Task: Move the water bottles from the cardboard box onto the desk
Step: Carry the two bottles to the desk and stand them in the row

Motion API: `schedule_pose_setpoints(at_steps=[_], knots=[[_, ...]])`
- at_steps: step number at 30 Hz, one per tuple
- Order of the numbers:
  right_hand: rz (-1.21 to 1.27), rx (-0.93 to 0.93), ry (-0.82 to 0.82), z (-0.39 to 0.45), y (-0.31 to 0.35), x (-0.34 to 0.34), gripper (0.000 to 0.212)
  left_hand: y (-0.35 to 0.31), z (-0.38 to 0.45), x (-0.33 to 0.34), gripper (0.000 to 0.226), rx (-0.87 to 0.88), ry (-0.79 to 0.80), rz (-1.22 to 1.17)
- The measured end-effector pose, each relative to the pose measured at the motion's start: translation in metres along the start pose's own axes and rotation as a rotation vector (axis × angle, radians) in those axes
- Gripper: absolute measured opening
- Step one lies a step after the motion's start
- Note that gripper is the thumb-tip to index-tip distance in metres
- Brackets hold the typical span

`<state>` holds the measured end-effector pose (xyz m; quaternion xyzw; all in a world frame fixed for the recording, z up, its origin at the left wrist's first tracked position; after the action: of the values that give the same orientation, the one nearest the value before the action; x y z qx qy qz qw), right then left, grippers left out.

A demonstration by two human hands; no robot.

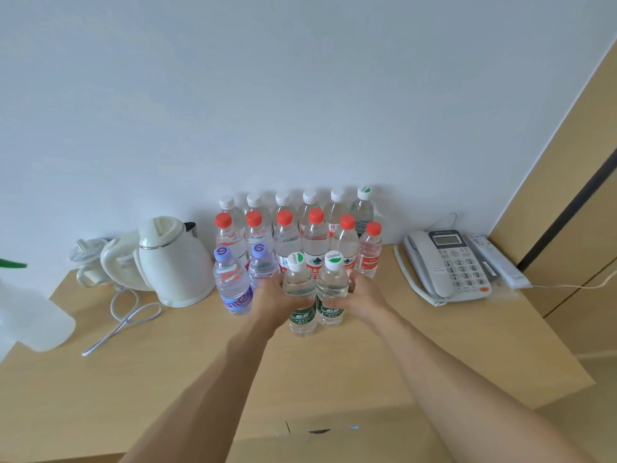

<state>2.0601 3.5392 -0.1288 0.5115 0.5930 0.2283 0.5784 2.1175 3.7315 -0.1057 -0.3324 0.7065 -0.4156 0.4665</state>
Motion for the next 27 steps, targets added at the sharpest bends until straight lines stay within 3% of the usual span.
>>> schedule_pose_setpoints(at_steps=[12, 20, 23, 27], knots=[[-0.09, -0.048, 0.017, 0.004, 0.008, -0.006, 0.066, 0.003, -0.003, -0.004, 0.046, 0.083, 0.038, 0.165], [-0.282, -0.297, -0.138, 0.001, 0.04, -0.025, 0.055, -0.037, -0.015, -0.029, 0.064, 0.416, -0.125, 0.399], [-0.362, -0.338, -0.149, -0.001, 0.047, -0.025, 0.037, -0.047, -0.015, -0.028, 0.065, 0.492, -0.097, 0.546], [-0.384, -0.35, -0.161, -0.004, 0.047, -0.025, 0.034, -0.051, -0.012, -0.024, 0.059, 0.552, -0.098, 0.727]])
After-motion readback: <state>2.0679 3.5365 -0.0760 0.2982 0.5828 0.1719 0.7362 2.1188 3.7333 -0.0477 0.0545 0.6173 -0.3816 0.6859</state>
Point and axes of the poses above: each hand's wrist, its own z-axis towards the middle knuckle, its own x-axis out of the palm, y = z × x, the point moved 1 cm from there along z, towards the middle knuckle, and after that the axes turned 4 degrees about -z, right-handed, at the moved point
